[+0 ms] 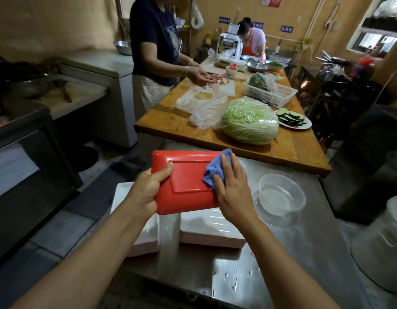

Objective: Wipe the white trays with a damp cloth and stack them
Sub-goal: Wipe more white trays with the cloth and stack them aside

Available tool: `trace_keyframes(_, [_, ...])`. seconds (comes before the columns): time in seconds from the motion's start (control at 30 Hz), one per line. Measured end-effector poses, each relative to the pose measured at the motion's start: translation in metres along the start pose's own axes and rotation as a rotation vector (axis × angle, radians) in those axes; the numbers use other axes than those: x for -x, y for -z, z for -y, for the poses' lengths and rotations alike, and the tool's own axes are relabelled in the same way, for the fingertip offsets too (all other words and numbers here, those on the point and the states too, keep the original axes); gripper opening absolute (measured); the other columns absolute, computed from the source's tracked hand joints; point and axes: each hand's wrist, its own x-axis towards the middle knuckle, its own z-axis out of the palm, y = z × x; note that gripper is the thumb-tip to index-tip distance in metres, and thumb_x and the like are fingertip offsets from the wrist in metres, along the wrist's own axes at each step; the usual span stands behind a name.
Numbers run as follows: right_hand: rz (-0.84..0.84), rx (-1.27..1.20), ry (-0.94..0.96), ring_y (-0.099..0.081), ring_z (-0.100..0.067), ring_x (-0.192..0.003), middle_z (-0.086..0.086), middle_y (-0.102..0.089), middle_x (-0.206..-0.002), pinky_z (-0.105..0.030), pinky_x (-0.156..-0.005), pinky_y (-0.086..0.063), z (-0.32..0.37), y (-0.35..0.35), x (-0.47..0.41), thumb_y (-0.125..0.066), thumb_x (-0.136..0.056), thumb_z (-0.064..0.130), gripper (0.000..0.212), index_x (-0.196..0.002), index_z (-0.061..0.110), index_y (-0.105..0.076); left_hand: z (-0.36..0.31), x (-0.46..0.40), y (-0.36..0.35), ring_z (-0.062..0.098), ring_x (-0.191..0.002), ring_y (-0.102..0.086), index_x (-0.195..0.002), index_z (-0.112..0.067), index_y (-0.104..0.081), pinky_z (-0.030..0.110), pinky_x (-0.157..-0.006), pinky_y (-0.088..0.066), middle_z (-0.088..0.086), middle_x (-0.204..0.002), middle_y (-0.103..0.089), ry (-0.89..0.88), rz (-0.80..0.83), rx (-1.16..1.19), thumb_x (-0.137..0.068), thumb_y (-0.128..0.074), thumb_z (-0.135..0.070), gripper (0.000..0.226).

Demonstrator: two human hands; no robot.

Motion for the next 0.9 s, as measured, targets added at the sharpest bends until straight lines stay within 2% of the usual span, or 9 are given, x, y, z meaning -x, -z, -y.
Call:
trace_keyframes(0.07, [-0.008,-0.143,-0.045,-0.027,-0.023,-0.138,-0.011,-0.024,-0.151,-0.023,-0.109,-0.018,-0.001,-0.004,0.001,-0.036,-0.100,0.028,0.051,-0.147,0.014,-0.024,-0.001,0.002,0.009,0.019,-0.057,-0.069,-0.095,-0.013,-0.063,0.033,-0.047,-0.056,0.006,-0.068,-0.072,-0.005,-0.012,-0.005,-0.086,-0.061,-0.016,0.009])
trace_keyframes(0.17, [-0.052,-0.255,-0.150,-0.051,-0.026,-0.110,-0.014,-0.050,-0.122,-0.019,-0.080,-0.031,-0.002,-0.013,-0.003,-0.039,-0.099,0.019,0.037,-0.135,0.013,-0.043,-0.003,0.005,0.026,0.020,-0.059,-0.069,-0.094,-0.013,-0.064,0.034,-0.052,-0.058,0.006,-0.070,-0.072,0.017,-0.039,-0.007,-0.086,-0.062,-0.016,0.009])
trace_keyframes(0.27, [-0.078,-0.296,-0.175,-0.059,-0.024,-0.082,-0.006,-0.059,-0.089,-0.017,-0.056,-0.031,-0.004,-0.015,-0.008,-0.042,-0.096,0.011,0.015,-0.104,0.013,-0.055,-0.009,0.009,0.044,0.021,-0.063,-0.070,-0.096,-0.014,-0.063,0.036,-0.056,-0.058,0.006,-0.074,-0.073,0.028,-0.042,-0.011,-0.085,-0.062,-0.017,0.012])
trace_keyframes(0.33, [-0.080,-0.318,-0.182,-0.056,-0.007,-0.067,-0.001,-0.057,-0.081,-0.009,-0.050,-0.037,-0.003,-0.015,-0.008,-0.045,-0.094,0.009,0.014,-0.094,0.018,-0.055,-0.013,0.010,0.056,0.021,-0.067,-0.071,-0.097,-0.016,-0.063,0.036,-0.057,-0.059,0.006,-0.077,-0.074,-0.022,-0.044,-0.020,-0.084,-0.063,-0.017,0.014])
trace_keyframes(0.43, [-0.088,-0.352,-0.193,-0.054,0.007,-0.064,0.013,-0.056,-0.075,0.000,-0.055,-0.035,0.002,-0.019,-0.001,-0.045,-0.094,0.009,0.018,-0.098,0.023,-0.056,-0.017,0.007,0.069,0.016,-0.069,-0.069,-0.091,-0.019,-0.065,0.028,-0.064,-0.056,0.003,-0.079,-0.072,-0.262,-0.137,-0.214,-0.083,-0.067,-0.013,0.009])
trace_keyframes(0.5, [-0.047,-0.385,-0.201,-0.056,0.010,-0.068,0.015,-0.056,-0.076,0.000,-0.058,-0.037,0.007,-0.024,0.005,-0.044,-0.096,0.009,0.020,-0.102,0.023,-0.056,-0.014,0.005,0.076,0.008,-0.065,-0.063,-0.084,-0.019,-0.065,0.015,-0.062,-0.051,-0.006,-0.073,-0.067,-0.513,-0.203,-0.579,-0.082,-0.070,-0.010,0.010])
trace_keyframes(0.57, [0.010,-0.391,-0.212,-0.054,0.008,-0.069,0.009,-0.057,-0.083,-0.002,-0.058,-0.038,0.012,-0.031,0.012,-0.044,-0.096,0.011,0.021,-0.107,0.020,-0.058,-0.005,0.006,0.082,0.005,-0.062,-0.059,-0.088,-0.018,-0.068,0.017,-0.057,-0.047,-0.006,-0.069,-0.065,-0.683,-0.223,-0.934,-0.080,-0.073,-0.015,0.010])
trace_keyframes(0.73, [0.056,-0.411,-0.210,-0.054,0.013,-0.070,0.012,-0.057,-0.083,0.002,-0.060,-0.036,0.016,-0.040,0.024,-0.043,-0.097,0.011,0.020,-0.105,0.023,-0.057,0.024,0.014,0.101,0.028,-0.084,-0.068,-0.110,-0.014,-0.071,0.037,-0.069,-0.056,0.008,-0.099,-0.072,-0.812,-0.122,-1.424,-0.080,-0.072,-0.010,0.030])
trace_keyframes(0.9, [0.076,-0.448,-0.213,-0.055,0.017,-0.074,0.020,-0.056,-0.083,0.003,-0.062,-0.037,0.015,-0.042,0.030,-0.043,-0.098,0.015,0.018,-0.104,0.029,-0.052,0.049,0.020,0.114,0.025,-0.071,-0.072,-0.091,-0.008,-0.075,0.035,-0.047,-0.056,0.008,-0.086,-0.074,-0.945,0.057,-1.620,-0.050,-0.084,0.008,0.045])
